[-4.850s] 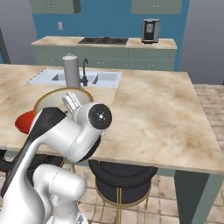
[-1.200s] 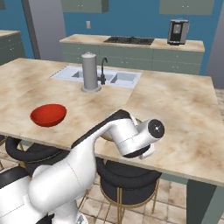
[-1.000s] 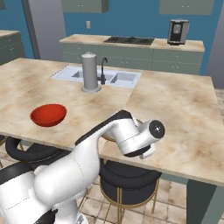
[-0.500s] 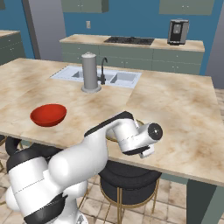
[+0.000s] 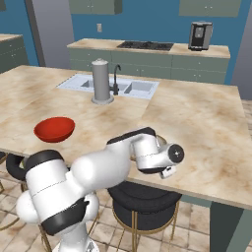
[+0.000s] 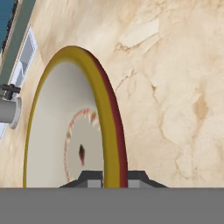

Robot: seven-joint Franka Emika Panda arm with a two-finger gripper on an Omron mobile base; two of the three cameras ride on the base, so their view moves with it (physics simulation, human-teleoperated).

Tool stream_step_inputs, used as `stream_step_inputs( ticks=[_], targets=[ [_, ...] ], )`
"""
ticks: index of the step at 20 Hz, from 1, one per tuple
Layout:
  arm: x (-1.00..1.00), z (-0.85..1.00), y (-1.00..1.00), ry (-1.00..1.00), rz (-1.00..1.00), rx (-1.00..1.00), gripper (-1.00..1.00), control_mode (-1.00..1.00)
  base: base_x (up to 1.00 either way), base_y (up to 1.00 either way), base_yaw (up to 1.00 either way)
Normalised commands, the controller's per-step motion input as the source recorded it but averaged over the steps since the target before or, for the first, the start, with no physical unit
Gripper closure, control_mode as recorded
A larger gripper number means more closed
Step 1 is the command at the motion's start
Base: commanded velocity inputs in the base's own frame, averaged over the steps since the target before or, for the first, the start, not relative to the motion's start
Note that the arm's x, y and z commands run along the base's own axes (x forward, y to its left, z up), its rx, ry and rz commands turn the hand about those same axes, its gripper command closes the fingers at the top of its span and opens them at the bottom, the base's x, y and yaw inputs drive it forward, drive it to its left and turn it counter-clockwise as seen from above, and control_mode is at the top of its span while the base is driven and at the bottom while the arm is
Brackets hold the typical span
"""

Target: Pick up the bowls from the cabinet and place each bowl in front of a stool on the dining counter.

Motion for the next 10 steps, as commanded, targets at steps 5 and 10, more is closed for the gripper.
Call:
stream_step_inputs(
  ticks=[5, 10],
  targets=[
    [0.19, -0.18, -0.12, 0.00, 0.00, 0.00, 1.00, -1.00, 0.00, 0.00, 0.00],
    [0.15, -0.18, -0.11, 0.00, 0.00, 0.00, 1.00, -1.00, 0.00, 0.00, 0.00]
  ],
)
